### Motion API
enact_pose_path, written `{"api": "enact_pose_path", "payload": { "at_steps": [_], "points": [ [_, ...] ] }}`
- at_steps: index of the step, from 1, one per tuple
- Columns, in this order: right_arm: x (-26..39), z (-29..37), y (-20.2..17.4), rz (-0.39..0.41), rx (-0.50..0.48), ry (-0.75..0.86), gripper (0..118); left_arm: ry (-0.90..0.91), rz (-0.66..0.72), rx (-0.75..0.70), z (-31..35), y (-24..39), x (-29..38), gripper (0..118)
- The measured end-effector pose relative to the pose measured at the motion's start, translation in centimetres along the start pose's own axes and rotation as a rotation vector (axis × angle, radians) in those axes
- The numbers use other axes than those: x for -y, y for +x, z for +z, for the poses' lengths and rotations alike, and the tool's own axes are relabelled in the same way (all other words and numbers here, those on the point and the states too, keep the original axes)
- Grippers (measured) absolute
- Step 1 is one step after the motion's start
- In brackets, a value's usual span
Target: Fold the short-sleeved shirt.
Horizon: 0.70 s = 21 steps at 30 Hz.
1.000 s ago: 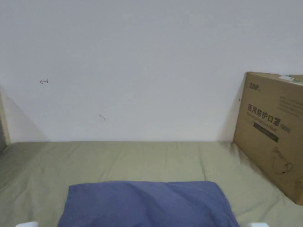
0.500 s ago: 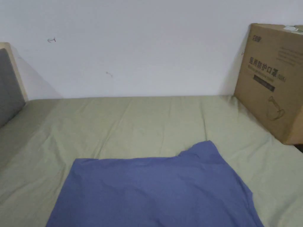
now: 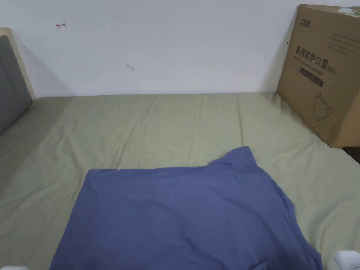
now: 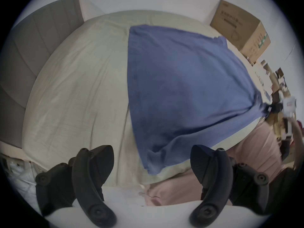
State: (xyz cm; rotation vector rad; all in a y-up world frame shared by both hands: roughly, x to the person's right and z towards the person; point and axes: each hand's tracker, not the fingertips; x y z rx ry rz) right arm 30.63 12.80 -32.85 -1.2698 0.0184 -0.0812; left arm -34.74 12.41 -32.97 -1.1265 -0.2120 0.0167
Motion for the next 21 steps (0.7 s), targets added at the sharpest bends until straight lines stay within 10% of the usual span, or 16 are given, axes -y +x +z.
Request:
{"api": "enact_pose_path", "payload": {
  "at_steps": [9,11,12,13,15,18,21],
  "points": [
    [2.9,11.6,-3.2,-0.236,-0.237,0.791,97,0.729,0.275,0.09,10.4,4.9,0.4,95],
    [5.0,12.9,-4.6,-0.231,-0.207,1.022,69,0.983,0.263,-0.051,12.1,7.0,2.4,69],
    [5.8,13.5,-5.6,-0.226,-0.153,1.117,22,1.093,0.262,-0.103,12.7,7.8,3.5,38],
    [6.3,13.9,-6.4,-0.226,-0.095,1.174,0,1.145,0.259,-0.117,13.1,8.2,3.9,9],
    [5.9,14.7,-7.6,-0.197,0.019,1.177,0,1.184,0.228,-0.222,14.2,9.9,4.2,0],
    [5.0,15.3,-7.5,-0.157,-0.156,1.157,0,1.197,0.155,-0.206,15.6,9.4,4.8,0],
    [5.0,16.2,-8.2,-0.152,-0.093,1.169,0,1.149,0.129,-0.305,16.9,9.0,3.8,0]
  ]
}}
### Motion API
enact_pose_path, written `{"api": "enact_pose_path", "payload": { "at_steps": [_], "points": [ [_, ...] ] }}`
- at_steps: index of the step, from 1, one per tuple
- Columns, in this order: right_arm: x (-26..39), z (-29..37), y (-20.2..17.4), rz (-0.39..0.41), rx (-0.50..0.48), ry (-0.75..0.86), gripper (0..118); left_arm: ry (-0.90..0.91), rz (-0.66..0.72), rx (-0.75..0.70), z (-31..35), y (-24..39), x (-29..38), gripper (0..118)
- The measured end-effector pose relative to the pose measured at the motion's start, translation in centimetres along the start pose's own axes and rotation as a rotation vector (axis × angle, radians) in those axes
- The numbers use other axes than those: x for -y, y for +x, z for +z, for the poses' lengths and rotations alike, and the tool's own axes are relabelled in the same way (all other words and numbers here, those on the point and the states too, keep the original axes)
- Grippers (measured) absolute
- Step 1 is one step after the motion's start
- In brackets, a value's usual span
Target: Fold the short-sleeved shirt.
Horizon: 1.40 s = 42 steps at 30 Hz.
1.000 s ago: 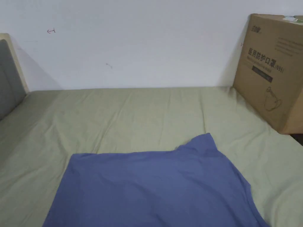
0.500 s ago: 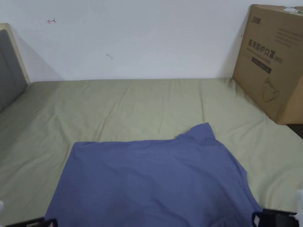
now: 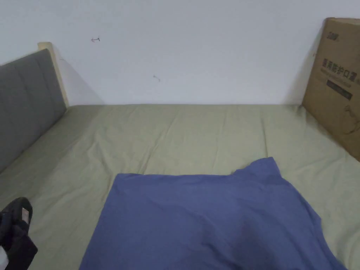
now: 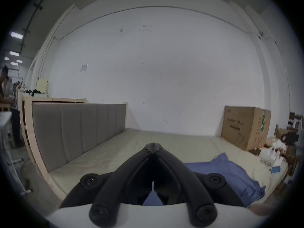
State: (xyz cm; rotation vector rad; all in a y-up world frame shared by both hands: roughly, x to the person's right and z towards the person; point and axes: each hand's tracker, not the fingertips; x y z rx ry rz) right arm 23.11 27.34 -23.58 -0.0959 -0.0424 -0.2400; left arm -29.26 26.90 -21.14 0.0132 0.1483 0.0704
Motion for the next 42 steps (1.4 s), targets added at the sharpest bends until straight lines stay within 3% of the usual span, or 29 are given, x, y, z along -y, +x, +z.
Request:
{"api": "enact_pose_path", "payload": {
  "at_steps": [3,5,7,9,10,11,12,13,14,20,22,24,25,26,29,30,33,35,36,37,38,39,42],
  "points": [
    [-0.3,-0.2,-0.4,-0.011,-0.018,-0.03,0,-0.314,-0.005,0.081,-4.1,-1.5,-1.1,0],
    [0.0,-0.6,-0.7,-0.017,-0.061,-0.092,0,-0.733,0.065,0.217,-8.3,-2.9,-0.3,0],
    [0.5,-1.0,-0.8,-0.01,-0.075,-0.133,0,-1.081,0.183,0.244,-11.7,-4.6,2.8,0],
    [0.8,-1.4,-1.0,-0.005,-0.104,-0.173,0,-1.16,0.153,0.249,-12.3,-5.2,5.7,1],
    [1.0,-1.6,-1.2,-0.001,-0.112,-0.191,0,-1.173,0.098,0.25,-12.5,-5.1,6.8,10],
    [1.0,-1.6,-1.1,0.001,-0.116,-0.203,0,-1.224,0.055,0.212,-12.7,-4.9,7.9,33],
    [1.1,-1.7,-1.2,0.002,-0.12,-0.216,0,-1.264,-0.017,0.179,-12.7,-4.5,9.0,76],
    [1.3,-1.8,-1.2,-0.001,-0.127,-0.228,0,-1.301,-0.073,0.2,-12.9,-4.1,10.2,99],
    [1.4,-1.9,-1.3,-0.004,-0.137,-0.244,0,-1.318,-0.119,0.224,-13.0,-4.2,11.8,107],
    [2.6,-2.8,-0.8,-0.045,-0.142,-0.335,0,-1.298,0.002,0.199,-14.4,-4.0,16.8,104],
    [2.8,-2.8,-0.4,-0.064,-0.136,-0.348,0,-1.319,0.055,0.156,-14.5,-4.4,17.9,86],
    [3.1,-2.7,0.5,-0.064,-0.117,-0.358,0,-1.286,-0.066,0.12,-14.2,-3.9,17.6,70],
    [3.1,-2.7,0.8,-0.057,-0.105,-0.362,0,-1.281,-0.085,0.137,-13.9,-3.7,17.3,56],
    [3.1,-2.7,1.4,-0.05,-0.092,-0.365,0,-1.267,-0.08,0.149,-13.3,-3.6,16.7,31],
    [3.1,-2.5,3.4,-0.052,-0.063,-0.375,0,-1.169,0.023,0.201,-12.6,-3.5,15.6,2],
    [3.1,-2.6,4.3,-0.056,-0.058,-0.382,0,-1.115,0.083,0.194,-11.8,-3.3,14.8,2],
    [3.9,-3.5,6.5,-0.024,0.007,-0.494,0,-1.095,0.05,0.162,-10.8,-2.4,14.1,2],
    [5.1,-4.8,8.4,-0.047,0.014,-0.621,0,-1.103,0.056,0.171,-10.1,-1.2,13.8,2],
    [5.8,-5.6,9.5,-0.092,0.006,-0.705,12,-1.105,0.056,0.175,-9.8,-0.8,13.7,2],
    [6.5,-6.1,10.2,-0.13,0.003,-0.759,42,-1.107,0.053,0.175,-9.6,-0.5,13.6,2],
    [7.4,-6.7,10.8,-0.162,0.023,-0.806,83,-1.111,0.049,0.174,-9.8,-0.3,13.5,2],
    [8.6,-7.5,11.2,-0.146,0.065,-0.908,112,-1.113,0.044,0.172,-9.8,-0.1,13.3,2],
    [11.6,-9.4,12.2,-0.049,0.123,-1.102,112,-1.115,0.03,0.165,-10.0,-0.1,13.2,2]
  ]
}}
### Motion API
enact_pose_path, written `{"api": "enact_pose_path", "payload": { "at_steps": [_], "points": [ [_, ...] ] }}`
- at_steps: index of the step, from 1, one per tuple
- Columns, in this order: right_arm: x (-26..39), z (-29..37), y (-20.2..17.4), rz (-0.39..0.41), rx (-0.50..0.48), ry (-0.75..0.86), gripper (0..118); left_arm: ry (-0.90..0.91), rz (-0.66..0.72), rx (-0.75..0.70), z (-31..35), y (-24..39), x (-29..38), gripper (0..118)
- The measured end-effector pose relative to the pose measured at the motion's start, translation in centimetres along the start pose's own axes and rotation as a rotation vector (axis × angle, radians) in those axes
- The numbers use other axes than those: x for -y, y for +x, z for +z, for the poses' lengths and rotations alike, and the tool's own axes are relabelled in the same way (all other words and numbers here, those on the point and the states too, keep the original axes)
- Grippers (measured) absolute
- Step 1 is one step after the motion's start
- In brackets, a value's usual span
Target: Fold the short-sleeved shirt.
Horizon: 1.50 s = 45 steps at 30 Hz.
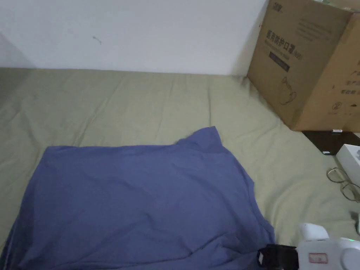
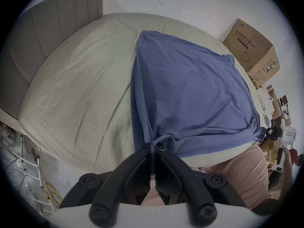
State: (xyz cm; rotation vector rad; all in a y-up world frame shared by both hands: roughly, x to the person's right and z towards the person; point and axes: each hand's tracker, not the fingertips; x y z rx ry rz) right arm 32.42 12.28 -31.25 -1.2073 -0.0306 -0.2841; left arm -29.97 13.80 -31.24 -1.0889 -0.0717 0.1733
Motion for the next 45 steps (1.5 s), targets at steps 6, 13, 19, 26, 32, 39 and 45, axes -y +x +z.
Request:
{"api": "enact_pose_path", "payload": {
  "at_steps": [6,13,19,26,32,39,45],
  "points": [
    [0.5,-3.4,-1.0,0.076,0.043,-0.132,75,-0.033,-0.01,-0.043,-0.3,-0.6,0.0,2],
    [1.2,-0.6,-1.4,0.103,-0.036,-0.055,11,-0.043,-0.005,-0.036,0.1,-1.1,0.2,2],
    [1.7,1.7,-0.4,0.0,-0.139,0.062,11,-0.004,0.048,0.031,1.3,-1.8,0.0,2],
    [2.1,4.2,1.2,-0.238,-0.369,0.256,11,0.214,0.28,0.24,3.2,-2.9,-0.8,2],
    [1.2,4.0,0.6,-0.396,-0.459,0.438,11,0.426,0.427,0.329,2.7,-3.2,-2.5,2],
    [-8.1,-1.0,-1.4,-0.418,-0.363,0.387,11,0.316,0.409,0.225,-3.9,-2.9,-9.8,2],
    [-16.7,-8.5,-2.5,-0.407,-0.21,0.135,13,0.117,0.43,0.189,-11.3,-4.6,-14.7,9]
  ]
}}
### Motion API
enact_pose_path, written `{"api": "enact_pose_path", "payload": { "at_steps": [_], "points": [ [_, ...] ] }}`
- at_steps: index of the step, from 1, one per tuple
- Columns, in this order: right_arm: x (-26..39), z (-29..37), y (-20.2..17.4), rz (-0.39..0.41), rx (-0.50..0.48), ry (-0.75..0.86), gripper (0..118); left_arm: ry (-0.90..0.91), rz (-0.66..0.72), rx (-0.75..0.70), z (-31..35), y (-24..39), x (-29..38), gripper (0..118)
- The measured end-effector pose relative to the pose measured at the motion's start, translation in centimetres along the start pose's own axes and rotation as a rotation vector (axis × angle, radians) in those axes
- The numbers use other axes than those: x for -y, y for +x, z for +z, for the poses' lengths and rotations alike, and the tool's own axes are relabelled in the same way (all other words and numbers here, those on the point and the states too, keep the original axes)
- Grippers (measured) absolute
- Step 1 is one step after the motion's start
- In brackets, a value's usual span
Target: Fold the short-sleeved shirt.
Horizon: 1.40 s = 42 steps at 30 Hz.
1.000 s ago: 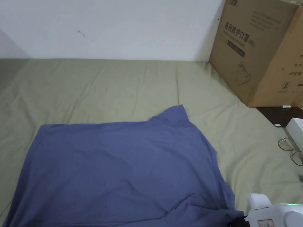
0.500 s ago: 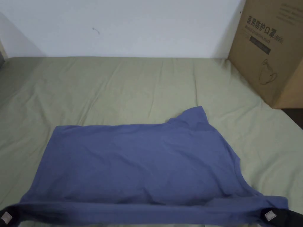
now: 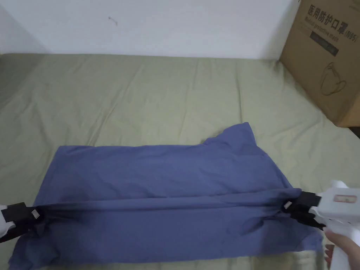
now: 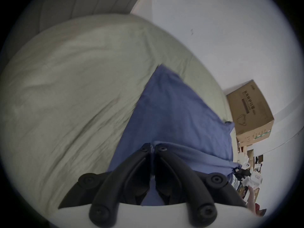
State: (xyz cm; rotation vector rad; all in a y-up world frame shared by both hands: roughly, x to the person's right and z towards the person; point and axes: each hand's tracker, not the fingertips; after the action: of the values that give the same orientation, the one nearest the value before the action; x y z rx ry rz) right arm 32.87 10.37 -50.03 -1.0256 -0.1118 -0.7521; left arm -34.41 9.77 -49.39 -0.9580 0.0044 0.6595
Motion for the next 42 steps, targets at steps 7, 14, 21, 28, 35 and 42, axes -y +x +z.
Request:
{"api": "enact_pose_path", "payload": {
  "at_steps": [7,14,21,28,35,42],
  "points": [
    [-0.1,0.9,-2.5,0.066,0.04,0.093,97,0.036,0.018,0.03,1.2,0.7,-0.1,108],
    [6.3,12.6,-5.5,0.259,-0.16,0.363,96,0.338,-0.218,0.108,11.8,5.7,3.3,108],
    [17.3,19.7,-6.9,0.651,-0.1,0.835,21,0.919,-0.645,-0.043,21.0,8.6,14.2,0],
    [18.3,19.9,-7.0,0.66,-0.122,0.729,0,0.847,-0.719,-0.094,22.6,8.5,16.2,0],
    [17.7,19.7,-6.7,0.627,-0.145,0.658,0,-0.112,-0.369,-0.114,13.6,5.2,3.6,7],
    [17.4,18.3,-5.8,0.541,-0.159,0.526,0,-0.192,-0.432,-0.294,3.9,1.3,2.4,99]
  ]
}}
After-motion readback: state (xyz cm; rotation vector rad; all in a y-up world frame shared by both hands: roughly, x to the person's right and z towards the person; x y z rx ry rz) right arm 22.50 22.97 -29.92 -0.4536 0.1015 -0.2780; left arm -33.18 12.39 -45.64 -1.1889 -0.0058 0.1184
